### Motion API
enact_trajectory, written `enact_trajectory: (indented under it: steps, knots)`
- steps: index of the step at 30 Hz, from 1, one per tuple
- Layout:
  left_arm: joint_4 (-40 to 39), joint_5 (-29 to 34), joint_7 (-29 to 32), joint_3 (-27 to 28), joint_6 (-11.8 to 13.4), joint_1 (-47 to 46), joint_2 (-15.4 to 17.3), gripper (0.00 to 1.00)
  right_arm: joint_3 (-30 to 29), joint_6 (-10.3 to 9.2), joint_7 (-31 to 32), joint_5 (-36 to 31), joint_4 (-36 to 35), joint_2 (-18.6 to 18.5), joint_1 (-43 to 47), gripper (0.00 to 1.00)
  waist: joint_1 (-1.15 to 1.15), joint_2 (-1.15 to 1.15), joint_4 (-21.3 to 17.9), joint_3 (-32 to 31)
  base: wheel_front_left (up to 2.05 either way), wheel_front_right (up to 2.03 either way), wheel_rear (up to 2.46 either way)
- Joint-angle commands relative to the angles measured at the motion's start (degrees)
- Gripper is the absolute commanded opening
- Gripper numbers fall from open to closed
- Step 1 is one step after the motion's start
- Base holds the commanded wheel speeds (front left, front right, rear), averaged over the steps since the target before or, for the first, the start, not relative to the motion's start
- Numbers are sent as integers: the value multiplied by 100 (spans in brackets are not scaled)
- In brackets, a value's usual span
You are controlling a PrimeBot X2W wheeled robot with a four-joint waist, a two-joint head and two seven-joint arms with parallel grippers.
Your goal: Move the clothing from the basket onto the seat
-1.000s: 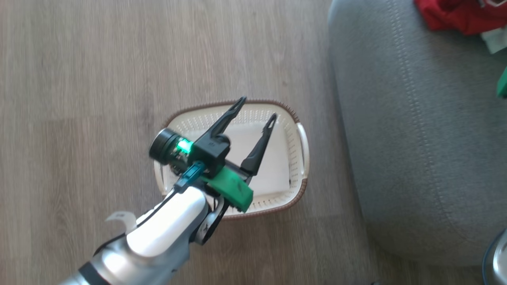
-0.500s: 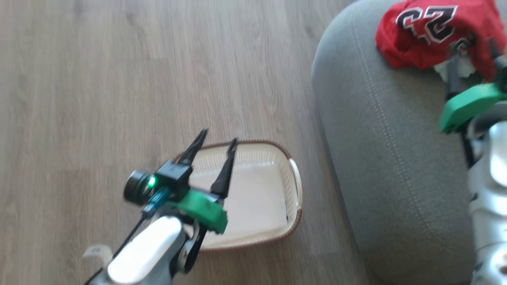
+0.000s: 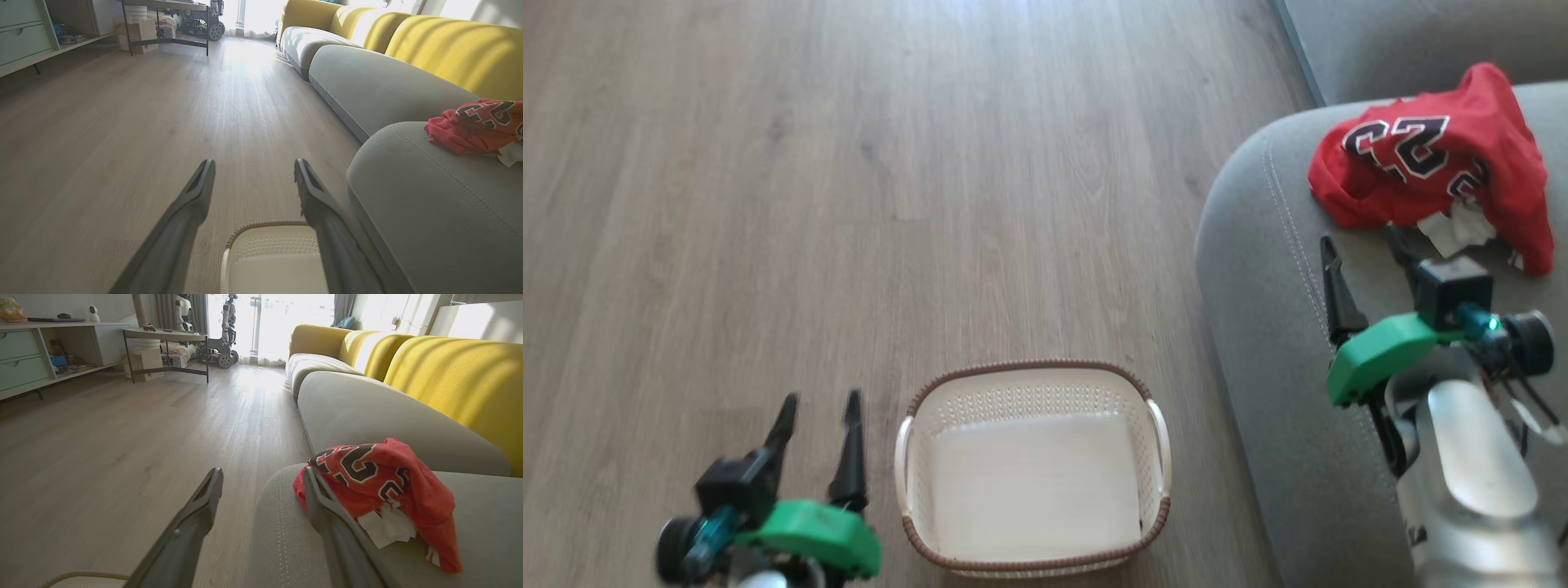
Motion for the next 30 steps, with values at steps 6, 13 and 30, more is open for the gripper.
enact_trajectory:
  steps: [6,13,30]
  knots:
    - [-374,158,-70,770,69,361,197,100,205,-2,-53,193,-729,146,349,100,0,0,168,-173,0,0,0]
    - [-558,343,-71,1182,-14,831,110,100,623,-2,-53,811,-1344,161,1003,100,0,0,243,-297,0,0,0]
    - [-770,696,-71,1676,-229,1410,-161,100,861,-2,-53,1303,-2130,163,1967,100,0,0,285,-373,0,0,0]
